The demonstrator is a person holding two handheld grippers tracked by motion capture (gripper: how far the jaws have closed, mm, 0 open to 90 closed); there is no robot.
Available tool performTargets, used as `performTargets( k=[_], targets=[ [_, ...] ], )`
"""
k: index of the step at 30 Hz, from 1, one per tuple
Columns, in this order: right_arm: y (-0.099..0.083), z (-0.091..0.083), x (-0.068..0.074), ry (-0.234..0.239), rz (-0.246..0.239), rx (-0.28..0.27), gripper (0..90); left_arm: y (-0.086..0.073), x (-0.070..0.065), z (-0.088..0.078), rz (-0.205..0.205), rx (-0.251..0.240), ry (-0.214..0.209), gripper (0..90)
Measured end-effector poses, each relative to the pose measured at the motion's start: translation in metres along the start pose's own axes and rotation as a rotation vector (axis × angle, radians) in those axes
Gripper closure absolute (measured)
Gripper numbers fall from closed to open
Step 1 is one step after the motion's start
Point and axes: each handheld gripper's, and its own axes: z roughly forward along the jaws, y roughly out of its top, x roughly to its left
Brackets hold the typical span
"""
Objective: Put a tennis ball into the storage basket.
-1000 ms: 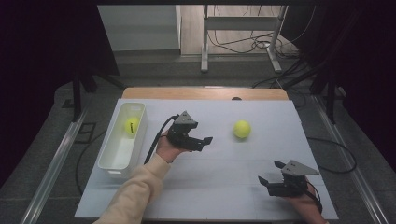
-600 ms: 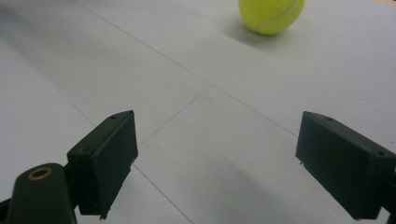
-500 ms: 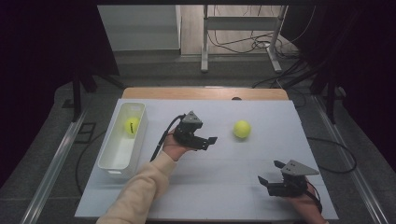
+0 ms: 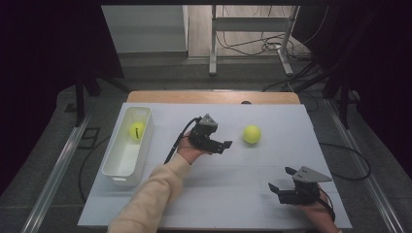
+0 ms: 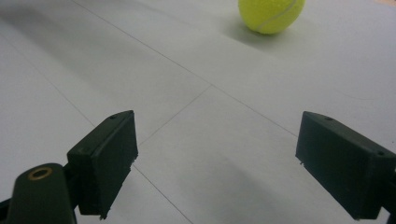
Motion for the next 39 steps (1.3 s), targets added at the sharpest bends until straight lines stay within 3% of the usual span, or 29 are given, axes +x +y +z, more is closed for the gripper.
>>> performTargets(
  k=[19,39],
  targets=[
    [0.000,0.000,0.000,-0.003,-0.001,0.005,13.1,0.007,-0.003,0.022,0.000,0.032,-0.015,15.5],
    [0.000,0.000,0.000,-0.001,-0.001,0.001,13.1,0.011,-0.005,0.035,0.012,0.050,-0.021,15.4]
  ],
)
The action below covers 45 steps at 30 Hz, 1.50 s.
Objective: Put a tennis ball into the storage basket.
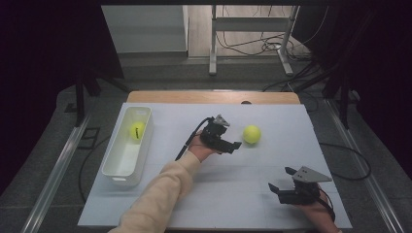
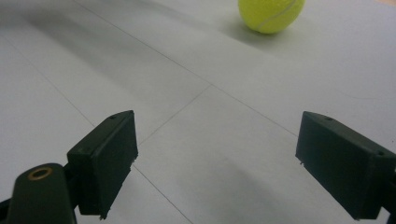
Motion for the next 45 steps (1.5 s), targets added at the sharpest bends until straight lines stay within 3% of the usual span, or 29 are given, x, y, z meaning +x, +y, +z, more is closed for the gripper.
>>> performTargets(
  k=[45],
  targets=[
    [0.000,0.000,-0.001,-0.002,0.000,0.002,13.1,0.015,0.000,0.044,0.001,0.073,-0.004,15.4]
  ],
)
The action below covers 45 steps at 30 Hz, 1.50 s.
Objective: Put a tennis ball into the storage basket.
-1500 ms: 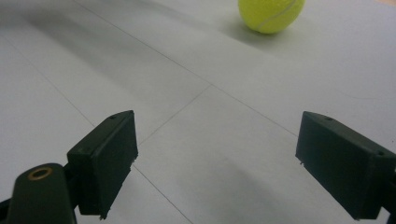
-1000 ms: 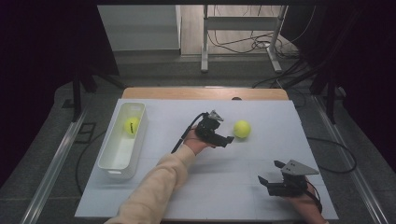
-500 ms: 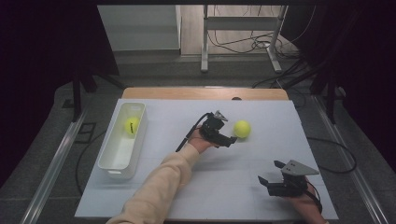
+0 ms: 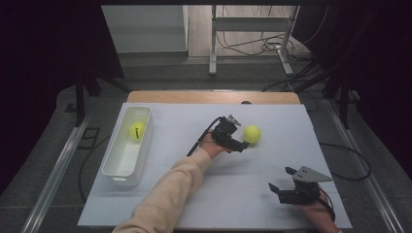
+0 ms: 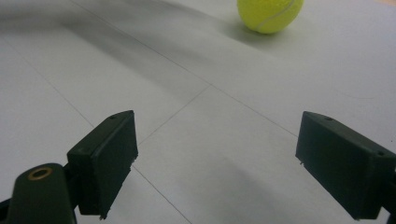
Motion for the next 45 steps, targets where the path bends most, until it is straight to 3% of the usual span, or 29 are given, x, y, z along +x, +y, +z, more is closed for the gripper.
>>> performTargets(
  k=[35,45],
  targets=[
    [0.000,0.000,-0.001,0.005,0.005,-0.004,13.2,0.014,0.008,0.034,-0.028,0.037,0.042,14.0],
    [0.000,0.000,-0.001,0.005,0.005,-0.002,13.1,0.018,0.008,0.042,-0.022,0.034,0.025,11.3]
  ],
)
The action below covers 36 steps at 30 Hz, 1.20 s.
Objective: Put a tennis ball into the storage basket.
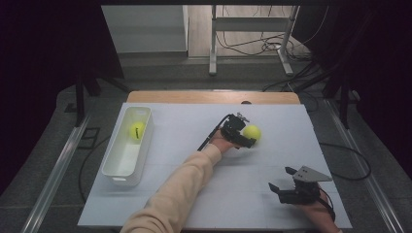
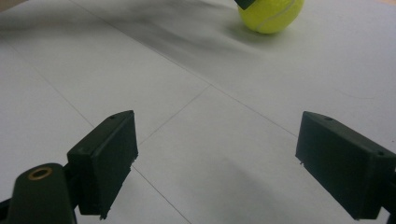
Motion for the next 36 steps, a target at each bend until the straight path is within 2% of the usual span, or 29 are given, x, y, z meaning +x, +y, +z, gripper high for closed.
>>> performTargets(
  k=[17,26,29,31,32,36],
  targets=[
    [0.000,0.000,-0.001,0.002,0.001,0.001,13.2,0.008,0.003,0.013,-0.002,-0.009,0.010,11.5],
    [0.000,0.000,-0.001,0.003,0.002,-0.001,13.1,0.011,0.002,0.023,0.001,-0.007,0.000,12.9],
    [0.000,0.000,-0.001,0.002,0.003,0.000,13.1,0.012,0.001,0.024,0.011,-0.017,-0.014,16.6],
    [0.000,0.000,-0.001,0.003,0.004,-0.003,13.2,0.013,-0.001,0.022,0.023,-0.026,-0.017,25.1],
    [0.000,0.000,-0.001,0.003,0.005,-0.003,13.1,0.013,-0.002,0.022,0.035,-0.022,-0.008,25.5],
    [0.000,0.000,-0.001,0.003,0.002,-0.003,13.1,0.013,-0.002,0.021,0.030,-0.018,-0.004,26.1]
  ],
)
